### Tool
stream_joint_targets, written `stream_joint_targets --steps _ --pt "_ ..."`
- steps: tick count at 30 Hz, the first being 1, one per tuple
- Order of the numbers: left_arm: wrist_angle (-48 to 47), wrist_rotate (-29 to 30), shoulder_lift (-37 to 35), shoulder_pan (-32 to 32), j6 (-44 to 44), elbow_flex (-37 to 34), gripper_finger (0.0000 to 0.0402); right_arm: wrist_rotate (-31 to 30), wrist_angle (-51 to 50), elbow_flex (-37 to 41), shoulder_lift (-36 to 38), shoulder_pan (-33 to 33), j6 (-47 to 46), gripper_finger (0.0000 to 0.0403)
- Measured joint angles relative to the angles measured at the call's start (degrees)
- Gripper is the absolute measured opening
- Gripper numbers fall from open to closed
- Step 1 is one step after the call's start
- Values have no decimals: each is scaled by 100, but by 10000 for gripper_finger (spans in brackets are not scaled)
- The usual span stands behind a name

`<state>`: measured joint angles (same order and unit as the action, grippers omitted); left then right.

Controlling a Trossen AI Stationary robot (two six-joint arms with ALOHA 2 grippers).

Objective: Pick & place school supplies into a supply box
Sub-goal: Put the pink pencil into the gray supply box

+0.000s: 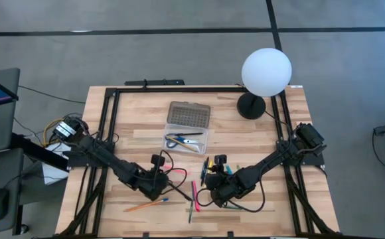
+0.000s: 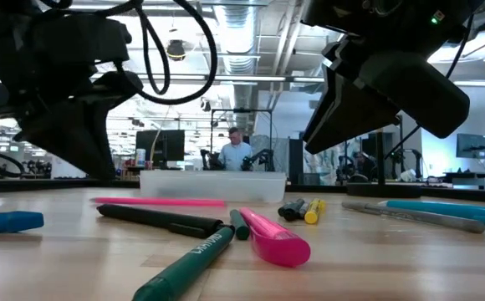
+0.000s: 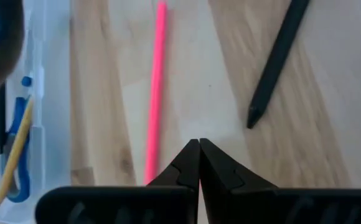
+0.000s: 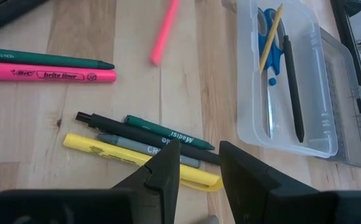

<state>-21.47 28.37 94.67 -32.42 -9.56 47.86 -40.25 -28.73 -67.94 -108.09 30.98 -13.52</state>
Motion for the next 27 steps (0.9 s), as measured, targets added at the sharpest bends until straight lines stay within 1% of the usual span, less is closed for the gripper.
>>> stream_joint_targets --steps 4,7,8,12,15,17,20,22,24,27 --pt "-49 21 -2 74 -14 0 2 -2 0 0 0 0 2 108" --pt "-214 452 -15 260 -379 -30 2 -2 2 0 0 0 1 108" --pt "-324 500 -15 347 -423 -43 1 -1 2 0 0 0 0 108" --pt "-411 332 -15 637 -485 -74 7 -2 145 0 0 0 0 108" --pt "-414 255 -15 727 -484 -81 21 10 705 0 0 -70 73 108" --pt "-414 257 -15 745 -486 -81 30 182 1133 0 0 -165 265 108" --pt "-445 262 -15 739 -490 -81 42 732 2046 172 0 -385 667 108" --pt "-571 295 -17 733 -500 -81 48 1071 2464 307 0 -567 792 108" --pt "-744 344 -17 737 -538 -81 52 1289 2538 323 0 -751 729 108" --pt "-951 588 -17 738 -567 -81 55 1459 2496 326 0 -970 618 108"
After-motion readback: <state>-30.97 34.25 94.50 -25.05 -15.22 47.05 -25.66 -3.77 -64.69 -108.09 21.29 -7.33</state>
